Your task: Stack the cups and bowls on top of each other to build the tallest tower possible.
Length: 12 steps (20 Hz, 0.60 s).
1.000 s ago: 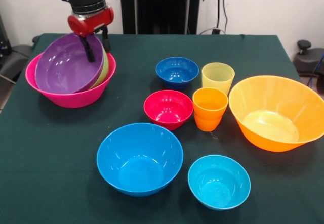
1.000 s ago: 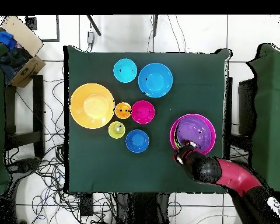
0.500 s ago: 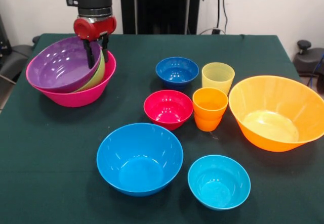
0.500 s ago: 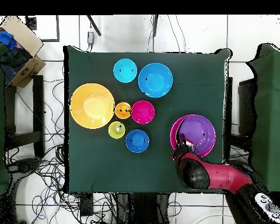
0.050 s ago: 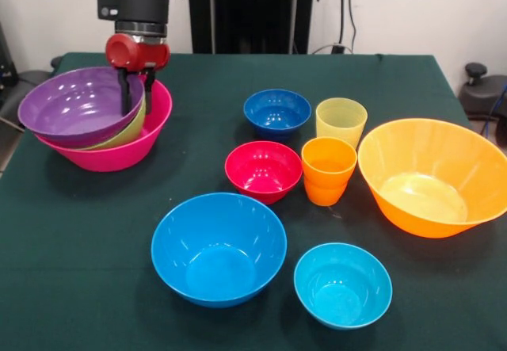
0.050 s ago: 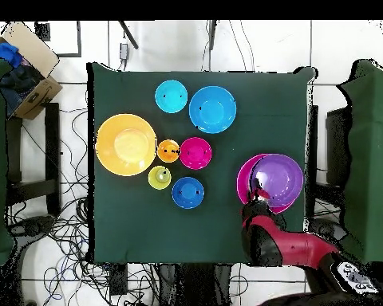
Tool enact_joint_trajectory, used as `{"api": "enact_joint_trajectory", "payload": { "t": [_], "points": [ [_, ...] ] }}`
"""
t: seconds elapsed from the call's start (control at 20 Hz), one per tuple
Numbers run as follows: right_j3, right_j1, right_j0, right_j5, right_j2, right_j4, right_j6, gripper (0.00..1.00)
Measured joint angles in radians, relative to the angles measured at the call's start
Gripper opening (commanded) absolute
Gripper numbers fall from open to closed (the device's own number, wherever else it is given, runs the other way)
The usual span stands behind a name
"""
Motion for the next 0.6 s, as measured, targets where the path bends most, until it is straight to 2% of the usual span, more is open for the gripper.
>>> {"api": "enact_joint_trajectory", "payload": {
  "t": [0.4, 0.6],
  "points": [
    [-0.062, 0.036, 0.006, -0.014, -0.074, -0.064, 0.0, 1.0],
    [-0.066, 0.026, -0.029, 0.009, -0.056, -0.094, 0.0, 1.0]
  ]
}}
